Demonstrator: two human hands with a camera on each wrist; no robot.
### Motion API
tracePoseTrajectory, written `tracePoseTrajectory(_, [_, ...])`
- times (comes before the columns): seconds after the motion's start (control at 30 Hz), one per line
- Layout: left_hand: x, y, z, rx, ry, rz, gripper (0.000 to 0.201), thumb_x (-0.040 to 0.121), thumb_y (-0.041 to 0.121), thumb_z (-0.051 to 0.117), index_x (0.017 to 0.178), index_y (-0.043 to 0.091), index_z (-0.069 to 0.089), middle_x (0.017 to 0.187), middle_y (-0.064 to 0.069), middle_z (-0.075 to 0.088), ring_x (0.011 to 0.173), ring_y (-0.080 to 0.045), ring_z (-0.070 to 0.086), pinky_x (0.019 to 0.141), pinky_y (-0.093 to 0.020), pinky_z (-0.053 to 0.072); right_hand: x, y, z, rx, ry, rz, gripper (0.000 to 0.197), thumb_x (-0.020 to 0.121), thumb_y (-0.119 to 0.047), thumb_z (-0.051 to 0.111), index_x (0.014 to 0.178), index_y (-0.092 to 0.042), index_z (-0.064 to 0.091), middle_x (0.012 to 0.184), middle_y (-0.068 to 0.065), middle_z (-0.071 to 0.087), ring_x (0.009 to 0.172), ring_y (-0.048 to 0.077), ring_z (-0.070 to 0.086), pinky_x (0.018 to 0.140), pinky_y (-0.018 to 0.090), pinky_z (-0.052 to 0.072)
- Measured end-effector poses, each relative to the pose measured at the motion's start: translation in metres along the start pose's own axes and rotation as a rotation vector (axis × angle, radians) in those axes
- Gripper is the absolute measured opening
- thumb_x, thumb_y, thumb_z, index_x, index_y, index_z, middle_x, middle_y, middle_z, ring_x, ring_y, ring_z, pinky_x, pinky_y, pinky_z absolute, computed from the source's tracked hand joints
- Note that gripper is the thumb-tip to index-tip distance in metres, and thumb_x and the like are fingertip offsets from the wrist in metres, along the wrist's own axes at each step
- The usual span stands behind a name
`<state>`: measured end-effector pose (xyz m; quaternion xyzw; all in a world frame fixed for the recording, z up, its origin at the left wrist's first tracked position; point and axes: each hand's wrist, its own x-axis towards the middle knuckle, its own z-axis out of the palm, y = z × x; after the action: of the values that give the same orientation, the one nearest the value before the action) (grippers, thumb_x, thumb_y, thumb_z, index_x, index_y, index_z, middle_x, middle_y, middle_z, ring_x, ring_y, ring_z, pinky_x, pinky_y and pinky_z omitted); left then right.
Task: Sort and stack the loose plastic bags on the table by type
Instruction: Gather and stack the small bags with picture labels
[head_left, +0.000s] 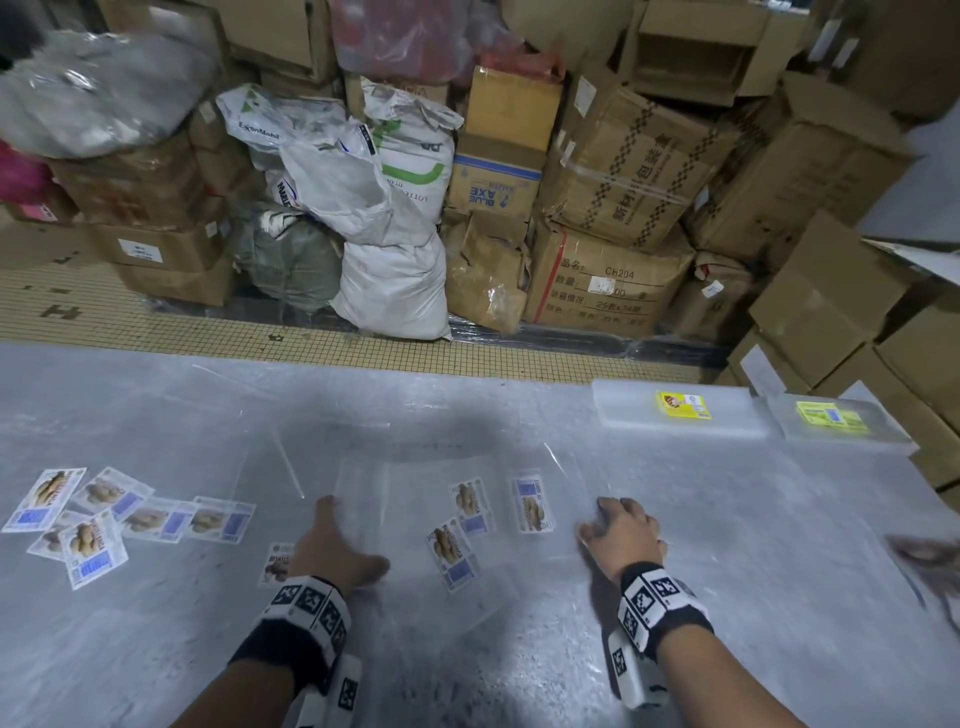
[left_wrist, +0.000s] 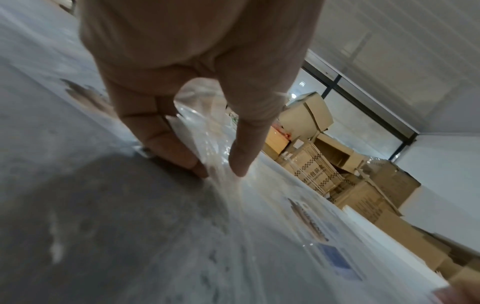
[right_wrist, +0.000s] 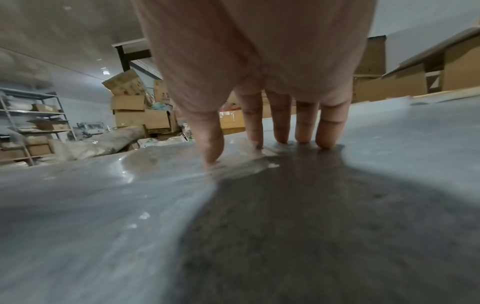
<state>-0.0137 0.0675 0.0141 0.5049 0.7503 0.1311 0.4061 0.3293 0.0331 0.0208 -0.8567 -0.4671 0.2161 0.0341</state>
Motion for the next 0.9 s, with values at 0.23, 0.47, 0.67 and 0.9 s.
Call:
tracePoseTrajectory(0.23, [0.015,-0.008,-0.007,-0.077,0.071,-0.028,0.071,0.077,0.016,0.075,0.137,0.021,0.038,0.081,-0.003,0.057,0.079,-0.026,0.057,0.07,-0.031,0.043,-0.002,0.004,0.005,0.068,-0.002,-0.068,0.051,0.076,-0.031,0.077,0.121,-0.019,0.056,0.116,0.002,0.054,0.115,0.026,0.049,0.096,0.032,0.041])
tracePoseTrajectory(0.47, [0.036,-0.009,-0.014,-0.051,0.01,-0.02,0.051,0.068,0.016,0.076,0.11,0.026,0.049,0.084,-0.001,0.07,0.077,-0.018,0.064,0.062,-0.026,0.045,0.003,-0.002,-0.003,0.361,0.054,0.02,0.029,0.085,-0.02,0.071,0.109,-0.013,0.057,0.103,0.01,0.064,0.093,0.026,0.059,0.086,0.03,0.047])
tracePoseTrajectory(0.67, [0.039,-0.011,-0.013,-0.149,0.016,-0.034,0.047,0.073,0.01,0.075,0.112,0.022,0.052,0.084,-0.007,0.068,0.074,-0.025,0.064,0.069,-0.031,0.052,0.001,-0.011,0.0,0.411,-0.013,-0.007,0.028,0.088,-0.008,0.067,0.116,-0.006,0.064,0.109,0.009,0.068,0.095,0.023,0.061,0.083,0.023,0.043])
tracePoseTrajectory(0.9, [0.029,-0.006,-0.012,-0.197,-0.002,0.004,0.071,0.062,0.006,0.085,0.115,0.031,0.045,0.094,-0.007,0.062,0.083,-0.028,0.064,0.078,-0.039,0.055,0.006,-0.008,0.001,0.397,-0.061,0.017,0.035,0.086,-0.007,0.069,0.12,-0.01,0.062,0.105,0.006,0.066,0.1,0.023,0.061,0.083,0.021,0.04])
